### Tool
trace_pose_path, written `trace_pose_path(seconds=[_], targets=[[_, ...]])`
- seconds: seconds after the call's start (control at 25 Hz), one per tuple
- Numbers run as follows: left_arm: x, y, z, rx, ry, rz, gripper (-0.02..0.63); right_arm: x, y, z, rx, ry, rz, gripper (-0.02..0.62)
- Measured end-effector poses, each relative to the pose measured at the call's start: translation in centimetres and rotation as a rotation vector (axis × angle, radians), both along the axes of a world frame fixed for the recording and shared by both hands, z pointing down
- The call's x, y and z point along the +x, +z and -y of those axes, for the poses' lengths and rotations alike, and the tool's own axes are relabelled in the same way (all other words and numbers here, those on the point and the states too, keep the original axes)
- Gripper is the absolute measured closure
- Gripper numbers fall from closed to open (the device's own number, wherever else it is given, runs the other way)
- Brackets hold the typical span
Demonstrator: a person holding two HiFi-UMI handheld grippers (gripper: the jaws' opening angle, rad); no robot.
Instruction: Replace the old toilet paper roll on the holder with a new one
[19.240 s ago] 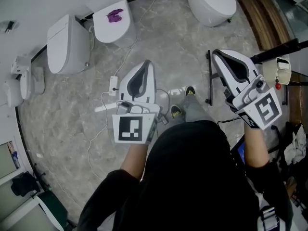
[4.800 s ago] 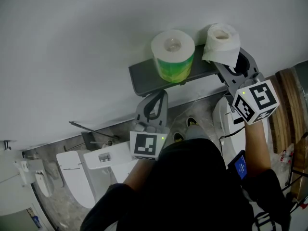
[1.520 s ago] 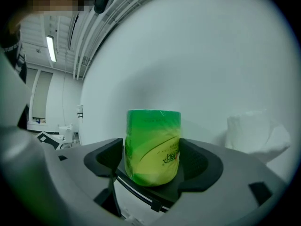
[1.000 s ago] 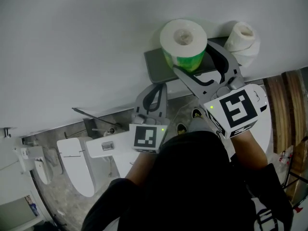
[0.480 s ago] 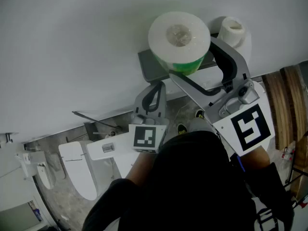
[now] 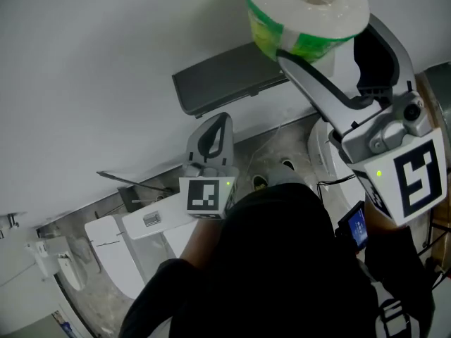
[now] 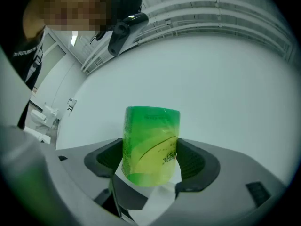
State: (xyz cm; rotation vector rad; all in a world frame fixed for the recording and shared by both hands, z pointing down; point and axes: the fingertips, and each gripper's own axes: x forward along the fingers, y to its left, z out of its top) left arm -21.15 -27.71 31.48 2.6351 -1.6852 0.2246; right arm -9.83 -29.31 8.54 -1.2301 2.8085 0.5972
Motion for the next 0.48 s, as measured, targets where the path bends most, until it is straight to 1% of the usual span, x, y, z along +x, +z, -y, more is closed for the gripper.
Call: trace_pose_path(seconds=[0.12,0.24,0.4,0.48], targets=[[1.3,0.0,0.1,-0.016,0.015,-0.021,0.592,3.7,-0.4,1.0,0.035,0.086,-0.019,0.238],[2.4,0.0,0.7,0.002,0.028,-0.001,0.592,7.2,-1.4,2.3,0.075,0.161,-0.044,0.238],[4.7,-0.6,1.3,-0.004,0.046,0.001,0.592,12.1,-1.3,3.8,0.088,0.261,-0.098,0.238],[5.9,-0.9,1.5,-0.014,0.049,-0.006,0.592,14.3,-0.5,4.5,0.088,0.301,-0.146,0.238]])
